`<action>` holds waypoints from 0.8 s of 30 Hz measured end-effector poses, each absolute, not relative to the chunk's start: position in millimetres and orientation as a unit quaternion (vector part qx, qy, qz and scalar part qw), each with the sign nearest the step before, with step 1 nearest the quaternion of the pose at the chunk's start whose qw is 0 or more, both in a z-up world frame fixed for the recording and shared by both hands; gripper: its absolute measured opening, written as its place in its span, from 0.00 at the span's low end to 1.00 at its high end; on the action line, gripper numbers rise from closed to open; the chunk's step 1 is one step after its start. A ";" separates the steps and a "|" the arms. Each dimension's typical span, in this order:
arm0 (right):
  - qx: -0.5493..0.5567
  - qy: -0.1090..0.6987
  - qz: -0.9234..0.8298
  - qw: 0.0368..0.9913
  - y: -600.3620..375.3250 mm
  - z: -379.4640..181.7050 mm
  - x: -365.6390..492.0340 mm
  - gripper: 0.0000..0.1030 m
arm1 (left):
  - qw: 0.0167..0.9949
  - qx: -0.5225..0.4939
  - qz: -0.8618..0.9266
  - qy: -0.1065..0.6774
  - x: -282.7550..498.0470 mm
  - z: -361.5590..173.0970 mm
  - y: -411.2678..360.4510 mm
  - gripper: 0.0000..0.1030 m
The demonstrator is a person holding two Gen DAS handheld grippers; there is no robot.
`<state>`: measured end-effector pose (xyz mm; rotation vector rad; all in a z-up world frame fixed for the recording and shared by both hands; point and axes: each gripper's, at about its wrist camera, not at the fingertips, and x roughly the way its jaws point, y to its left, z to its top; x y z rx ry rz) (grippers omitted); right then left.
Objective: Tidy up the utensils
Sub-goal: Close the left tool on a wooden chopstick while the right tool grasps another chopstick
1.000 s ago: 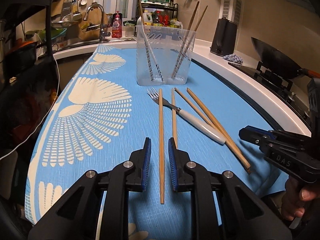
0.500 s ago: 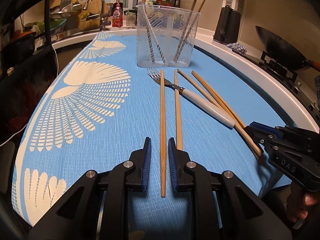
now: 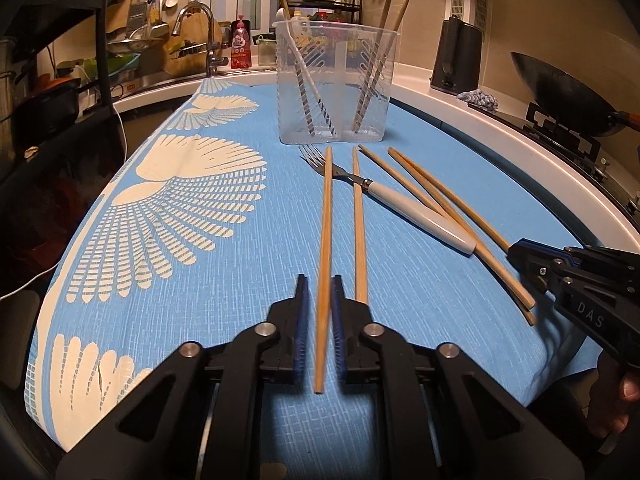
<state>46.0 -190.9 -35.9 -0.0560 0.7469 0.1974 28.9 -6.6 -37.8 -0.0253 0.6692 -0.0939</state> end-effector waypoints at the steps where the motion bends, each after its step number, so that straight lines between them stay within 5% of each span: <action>1: -0.023 0.363 0.090 0.927 -195.0 -36.1 47.1 0.06 | 0.944 -0.016 -0.043 0.327 29.1 -37.4 -5.2 0.07; 24: -0.013 0.333 0.084 0.939 -210.2 -40.7 34.3 0.10 | 0.948 -0.030 -0.002 0.317 25.6 -39.7 8.8 0.07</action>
